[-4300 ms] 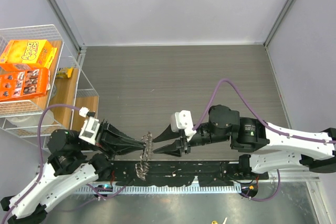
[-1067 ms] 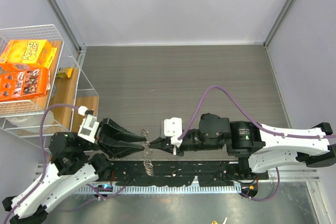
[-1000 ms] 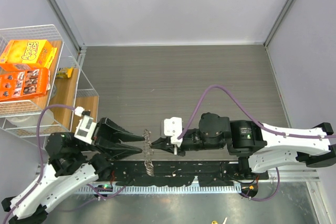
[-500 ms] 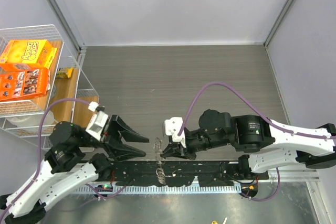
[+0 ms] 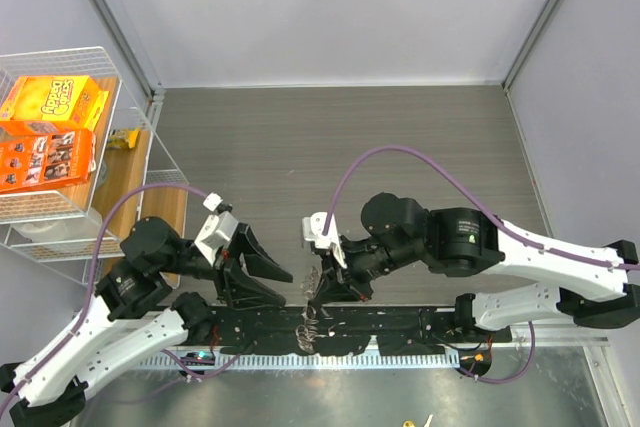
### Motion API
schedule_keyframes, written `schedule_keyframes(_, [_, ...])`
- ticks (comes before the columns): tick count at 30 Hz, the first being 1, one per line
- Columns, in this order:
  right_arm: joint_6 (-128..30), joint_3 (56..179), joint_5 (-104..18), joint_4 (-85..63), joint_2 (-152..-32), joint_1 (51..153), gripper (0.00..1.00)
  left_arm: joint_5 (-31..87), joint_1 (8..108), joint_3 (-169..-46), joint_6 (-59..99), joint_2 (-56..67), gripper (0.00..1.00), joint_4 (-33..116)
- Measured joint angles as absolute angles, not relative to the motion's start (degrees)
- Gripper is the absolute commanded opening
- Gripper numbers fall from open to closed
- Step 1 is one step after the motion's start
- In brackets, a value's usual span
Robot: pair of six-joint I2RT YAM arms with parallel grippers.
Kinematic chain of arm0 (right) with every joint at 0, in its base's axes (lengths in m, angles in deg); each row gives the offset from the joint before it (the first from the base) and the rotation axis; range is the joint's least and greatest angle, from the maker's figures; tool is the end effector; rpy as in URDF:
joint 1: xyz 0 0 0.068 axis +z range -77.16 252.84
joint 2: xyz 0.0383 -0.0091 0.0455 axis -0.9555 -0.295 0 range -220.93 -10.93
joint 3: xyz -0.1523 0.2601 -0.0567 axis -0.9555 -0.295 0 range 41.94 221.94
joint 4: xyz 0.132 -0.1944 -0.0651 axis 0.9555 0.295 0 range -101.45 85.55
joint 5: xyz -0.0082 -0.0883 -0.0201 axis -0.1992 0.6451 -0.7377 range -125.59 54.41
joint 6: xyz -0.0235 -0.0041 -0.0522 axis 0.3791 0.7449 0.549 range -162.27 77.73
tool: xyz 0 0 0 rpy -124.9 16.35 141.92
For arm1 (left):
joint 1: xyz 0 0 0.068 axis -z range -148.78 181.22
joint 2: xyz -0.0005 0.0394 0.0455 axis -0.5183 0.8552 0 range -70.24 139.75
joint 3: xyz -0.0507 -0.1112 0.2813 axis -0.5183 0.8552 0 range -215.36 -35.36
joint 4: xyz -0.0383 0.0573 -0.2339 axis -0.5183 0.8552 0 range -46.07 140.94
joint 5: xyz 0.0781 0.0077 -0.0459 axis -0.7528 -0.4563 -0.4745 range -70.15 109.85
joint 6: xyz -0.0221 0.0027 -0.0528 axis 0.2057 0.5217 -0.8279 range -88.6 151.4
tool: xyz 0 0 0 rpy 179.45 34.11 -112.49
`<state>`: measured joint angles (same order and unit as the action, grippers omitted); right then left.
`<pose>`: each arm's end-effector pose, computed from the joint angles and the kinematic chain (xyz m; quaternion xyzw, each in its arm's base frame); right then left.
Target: Put the keys on the keyring
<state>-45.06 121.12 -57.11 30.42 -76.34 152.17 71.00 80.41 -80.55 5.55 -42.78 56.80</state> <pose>0.0223 0.1989 0.4446 -0.5973 0.6020 0.4526 0.2758 0.0095 -0.0592 0.3858 0.4347 0.5333 -0.6362 0.3490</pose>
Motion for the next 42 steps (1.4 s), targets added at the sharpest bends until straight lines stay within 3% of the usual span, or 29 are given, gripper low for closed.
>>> schedule_keyframes(16, [-46.3, 123.9, -67.2, 30.0, -84.7, 148.0, 0.05, 72.0, 80.5, -81.3, 10.4, -41.3, 0.45, 63.7])
schedule_keyframes(26, [-45.9, 126.5, -68.6, 30.2, -86.3, 147.3, 0.05, 72.2, 80.5, -81.3, 11.5, -41.0, 0.36, 65.1])
schedule_keyframes(37, [-45.2, 127.5, -68.7, 31.3, -87.9, 147.2, 0.06, 72.4, 80.5, -82.1, 12.7, -40.1, 0.20, 66.3])
schedule_keyframes(42, [-45.0, 128.0, -68.8, 31.6, -87.9, 147.2, 0.06, 72.4, 80.5, -82.4, 13.5, -39.9, 0.17, 67.2])
